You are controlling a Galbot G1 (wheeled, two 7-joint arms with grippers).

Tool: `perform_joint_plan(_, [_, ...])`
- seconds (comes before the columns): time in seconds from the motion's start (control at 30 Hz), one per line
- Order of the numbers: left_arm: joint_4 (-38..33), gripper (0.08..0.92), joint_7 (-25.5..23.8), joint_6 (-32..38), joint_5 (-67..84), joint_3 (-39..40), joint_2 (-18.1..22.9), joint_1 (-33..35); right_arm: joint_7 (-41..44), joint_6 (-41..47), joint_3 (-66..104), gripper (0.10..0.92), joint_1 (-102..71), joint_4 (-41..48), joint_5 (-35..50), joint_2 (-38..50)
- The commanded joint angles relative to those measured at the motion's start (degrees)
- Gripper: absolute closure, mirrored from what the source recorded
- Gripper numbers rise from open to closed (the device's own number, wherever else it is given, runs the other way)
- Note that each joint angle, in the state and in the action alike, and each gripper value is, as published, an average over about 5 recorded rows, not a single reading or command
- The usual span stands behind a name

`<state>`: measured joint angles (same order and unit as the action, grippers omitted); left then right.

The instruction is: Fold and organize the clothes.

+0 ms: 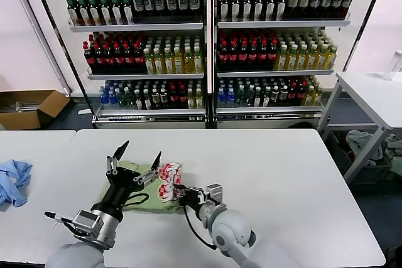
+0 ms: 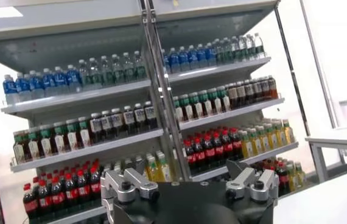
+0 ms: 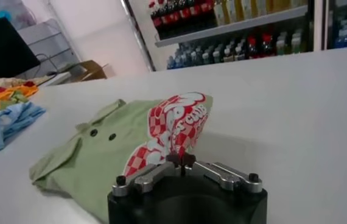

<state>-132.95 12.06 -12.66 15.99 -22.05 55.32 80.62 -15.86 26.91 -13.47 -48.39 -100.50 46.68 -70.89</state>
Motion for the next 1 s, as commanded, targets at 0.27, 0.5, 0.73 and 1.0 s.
perform_joint_plan(0.27, [0.4, 0.177, 0.0, 0.1, 0.0, 0.3, 0.1, 0.5, 2.9, -3.0, 10.4, 0.915, -4.5, -3.3, 0.8, 16.0])
perform_joint_plan(0.5, [0.5, 0.177, 0.1, 0.1, 0.0, 0.3, 0.3, 0.8, 2.6, -0.5, 12.6, 0.894, -3.3, -2.8, -1.1, 17.4])
perform_joint_plan(0.73, [0.5, 0.177, 0.2, 0.3, 0.2, -0.1, 0.1, 1.3, 1.9, 1.9, 19.0, 0.711, -8.3, -9.7, -4.0, 22.3])
perform_joint_plan(1.0, [0.0, 0.177, 0.1, 0.6, 1.4, 0.0, -0.1, 3.6, -3.0, -8.1, 36.8, 0.477, -26.6, -23.0, -7.1, 24.5])
